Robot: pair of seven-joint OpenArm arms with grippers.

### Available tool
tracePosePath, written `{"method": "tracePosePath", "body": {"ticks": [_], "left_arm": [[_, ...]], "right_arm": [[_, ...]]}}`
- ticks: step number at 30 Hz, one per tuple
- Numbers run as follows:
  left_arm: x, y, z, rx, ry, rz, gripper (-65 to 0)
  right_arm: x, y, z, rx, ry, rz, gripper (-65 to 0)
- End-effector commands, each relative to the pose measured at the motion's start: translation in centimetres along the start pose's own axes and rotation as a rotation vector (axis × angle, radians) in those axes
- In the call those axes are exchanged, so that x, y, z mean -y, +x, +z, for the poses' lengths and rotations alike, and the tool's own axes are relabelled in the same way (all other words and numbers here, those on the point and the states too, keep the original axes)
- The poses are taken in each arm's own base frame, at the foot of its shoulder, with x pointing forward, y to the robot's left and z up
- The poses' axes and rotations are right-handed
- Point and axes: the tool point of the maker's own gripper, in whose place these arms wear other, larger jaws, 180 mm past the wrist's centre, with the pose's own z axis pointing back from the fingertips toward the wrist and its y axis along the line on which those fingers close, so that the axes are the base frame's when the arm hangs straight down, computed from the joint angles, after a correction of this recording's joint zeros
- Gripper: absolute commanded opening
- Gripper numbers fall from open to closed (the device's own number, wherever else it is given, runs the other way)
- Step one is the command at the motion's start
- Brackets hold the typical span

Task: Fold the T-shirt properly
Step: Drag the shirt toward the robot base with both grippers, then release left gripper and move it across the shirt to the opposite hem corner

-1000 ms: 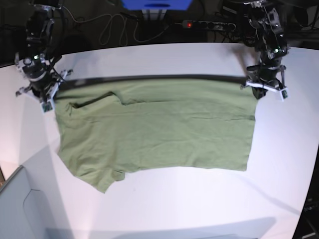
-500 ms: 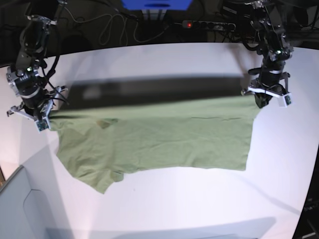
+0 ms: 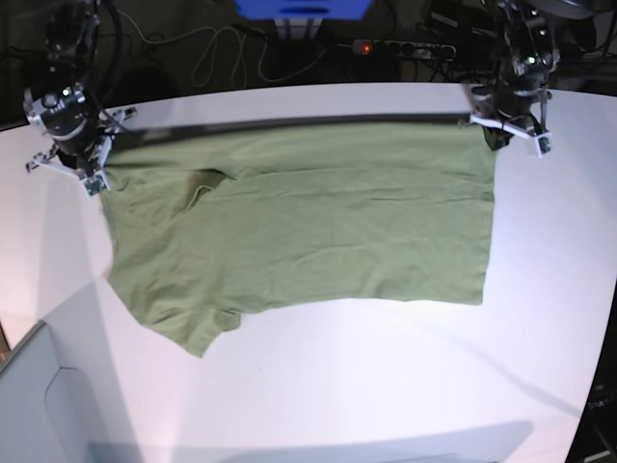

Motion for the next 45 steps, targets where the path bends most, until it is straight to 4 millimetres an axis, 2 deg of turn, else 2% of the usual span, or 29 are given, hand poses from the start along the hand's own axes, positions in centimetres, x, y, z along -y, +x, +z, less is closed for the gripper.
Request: {"method": "tracePosePath", "body": {"ticks": [1, 6, 12, 19, 24, 27, 29, 31, 33, 35, 37, 42, 45], "left_arm": [[-0.3, 0.6, 0.6, 0.025, 0.005, -0.016, -65.0], [-0.9, -1.3, 1.3, -0.022, 0.016, -0.024, -65.0], [-1.5, -2.6, 1.9, -0.058, 0.028, -0.030, -65.0], [-1.9, -3.7, 2.5, -0.087, 0.037, -0.034, -65.0], [-2.0, -3.7, 2.5, -0.088, 0.037, -0.034, -65.0], [-2.1, -3.8, 2.5, -0.089, 0.042, -0.031, -65.0], [-2.1, -3.9, 2.5, -0.091, 0.043, -0.031, -56.9], [-2.2, -4.1, 2.7, -0.097, 0.047, -0.033, -43.3], [-1.8, -3.4, 2.9, -0.078, 0.038, -0.040, -31.3], [-1.1, -2.6, 3.2, -0.053, 0.025, -0.046, -23.5], [-1.0, -1.6, 4.0, -0.020, 0.030, -0.045, -19.9], [-1.5, 2.0, 5.7, 0.103, 0.073, -0.026, -19.4], [-1.1, 4.3, 5.5, 0.167, 0.069, -0.025, -19.4]], "right_arm": [[0.4, 0.2, 0.5, 0.017, -0.009, 0.024, -64.9], [-0.9, -2.1, 0.8, -0.035, 0.023, 0.030, -64.9], [-1.4, -3.5, 1.0, -0.068, 0.036, 0.034, -64.9], [-1.9, -4.5, 1.1, -0.091, 0.051, 0.036, -64.9], [-2.2, -4.8, 1.2, -0.098, 0.056, 0.038, -64.8], [-2.1, -4.8, 1.2, -0.099, 0.055, 0.038, -59.9], [-2.1, -4.8, 1.3, -0.098, 0.054, 0.039, -51.8], [-2.1, -4.7, 1.3, -0.095, 0.053, 0.040, -41.5], [-1.8, -4.2, 1.5, -0.082, 0.043, 0.043, -33.1], [-1.0, -3.4, 2.3, -0.057, 0.010, 0.045, -27.4], [-0.4, -2.6, 2.9, -0.030, -0.014, 0.048, -25.1], [1.0, 0.1, 3.4, 0.040, -0.061, 0.053, -24.8], [2.0, 2.0, 3.2, 0.081, -0.087, 0.040, -24.8]]}}
